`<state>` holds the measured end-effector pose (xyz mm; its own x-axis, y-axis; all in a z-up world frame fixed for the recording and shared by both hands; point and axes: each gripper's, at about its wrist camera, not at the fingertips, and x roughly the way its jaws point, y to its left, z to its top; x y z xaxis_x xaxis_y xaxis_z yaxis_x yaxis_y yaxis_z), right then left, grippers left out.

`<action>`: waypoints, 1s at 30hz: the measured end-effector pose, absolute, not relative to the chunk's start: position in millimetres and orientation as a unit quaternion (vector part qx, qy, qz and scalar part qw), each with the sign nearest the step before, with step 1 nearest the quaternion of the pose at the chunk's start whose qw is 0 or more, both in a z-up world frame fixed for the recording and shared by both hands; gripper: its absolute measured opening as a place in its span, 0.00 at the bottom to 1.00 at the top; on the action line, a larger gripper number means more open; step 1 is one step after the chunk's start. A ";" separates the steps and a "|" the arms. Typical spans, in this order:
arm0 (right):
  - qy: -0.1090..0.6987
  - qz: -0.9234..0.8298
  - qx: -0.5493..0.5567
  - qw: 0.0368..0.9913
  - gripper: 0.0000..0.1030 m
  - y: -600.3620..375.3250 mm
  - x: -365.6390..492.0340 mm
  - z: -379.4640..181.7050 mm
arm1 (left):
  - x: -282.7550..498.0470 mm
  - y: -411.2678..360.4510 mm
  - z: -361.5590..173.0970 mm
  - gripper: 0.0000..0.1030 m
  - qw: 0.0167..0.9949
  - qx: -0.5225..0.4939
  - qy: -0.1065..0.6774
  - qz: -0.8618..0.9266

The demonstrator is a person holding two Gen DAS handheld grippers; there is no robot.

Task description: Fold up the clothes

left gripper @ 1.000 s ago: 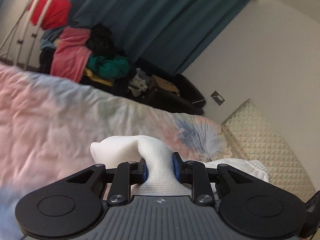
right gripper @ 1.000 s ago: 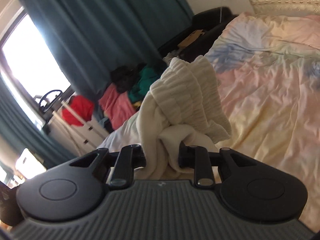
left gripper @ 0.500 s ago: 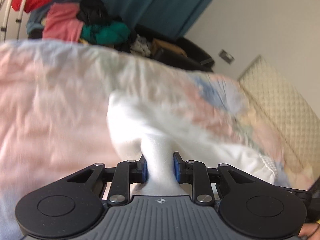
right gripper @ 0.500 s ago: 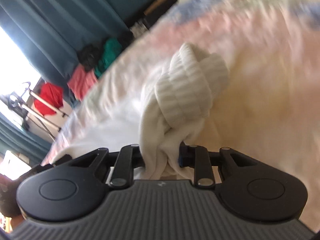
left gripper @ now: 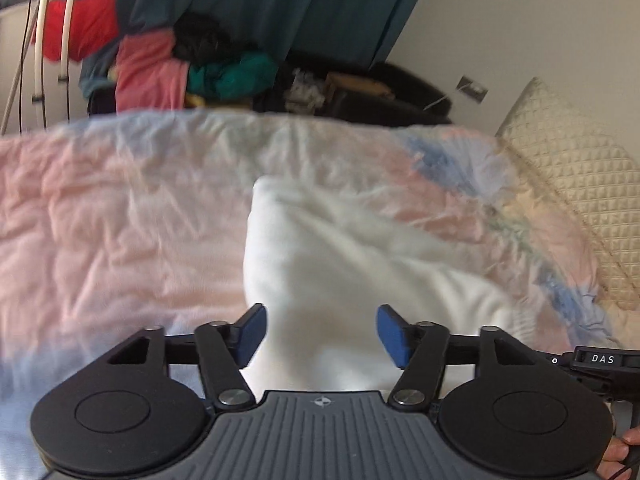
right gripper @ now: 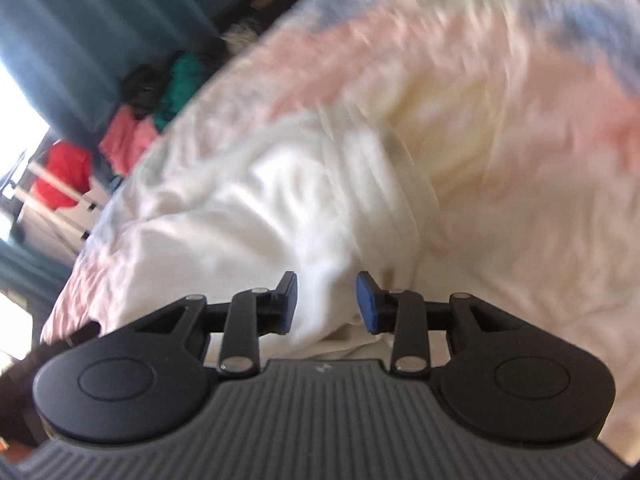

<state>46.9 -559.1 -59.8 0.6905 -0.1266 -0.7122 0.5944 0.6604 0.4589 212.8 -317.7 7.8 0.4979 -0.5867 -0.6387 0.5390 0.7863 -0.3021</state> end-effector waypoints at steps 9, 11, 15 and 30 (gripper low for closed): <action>0.265 -0.192 0.262 0.908 0.80 -506.9 -11.8 50.0 | 100.6 -288.8 117.9 1.00 0.882 0.023 0.291 -0.369; 0.242 -0.188 0.234 0.923 0.89 -489.0 -25.6 64.3 | 75.3 -275.8 130.4 1.00 0.887 0.028 0.265 -0.377; 0.205 -0.179 0.184 0.945 0.89 -451.6 -50.1 81.5 | 30.4 -249.2 144.1 1.00 0.899 0.038 0.238 -0.366; 0.156 -0.171 0.121 0.965 0.89 -340.1 -103.6 24.7 | -69.5 -168.8 104.0 1.00 0.940 0.043 0.168 -0.293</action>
